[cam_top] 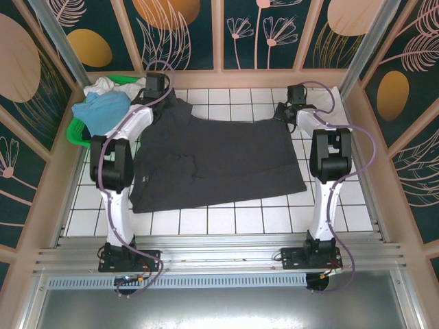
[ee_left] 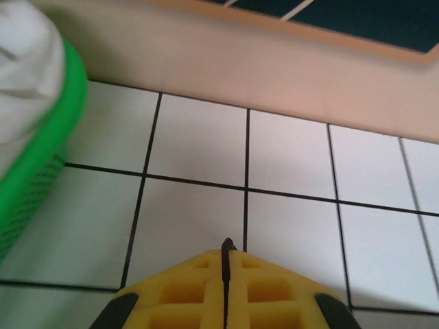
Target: Fold and stack the t-shirts
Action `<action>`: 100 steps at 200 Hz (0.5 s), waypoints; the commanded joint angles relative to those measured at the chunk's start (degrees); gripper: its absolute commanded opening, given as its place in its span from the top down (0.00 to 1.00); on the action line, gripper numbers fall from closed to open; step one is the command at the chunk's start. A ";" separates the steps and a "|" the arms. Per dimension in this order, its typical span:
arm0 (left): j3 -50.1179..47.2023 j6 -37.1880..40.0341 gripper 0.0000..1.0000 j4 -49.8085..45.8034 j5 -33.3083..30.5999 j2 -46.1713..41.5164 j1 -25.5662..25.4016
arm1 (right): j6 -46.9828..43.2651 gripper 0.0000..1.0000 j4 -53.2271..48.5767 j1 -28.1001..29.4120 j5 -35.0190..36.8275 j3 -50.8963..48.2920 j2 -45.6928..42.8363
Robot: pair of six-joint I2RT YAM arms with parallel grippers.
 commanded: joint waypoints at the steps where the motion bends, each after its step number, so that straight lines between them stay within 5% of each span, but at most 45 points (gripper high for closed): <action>1: -10.02 -0.05 1.00 5.82 -0.25 -7.35 0.02 | -0.29 1.00 0.86 -0.31 -0.71 -3.87 -6.21; 100: -42.49 -1.75 1.00 14.15 -4.31 -37.49 0.02 | 2.49 1.00 5.96 -5.19 -4.04 -23.85 -20.96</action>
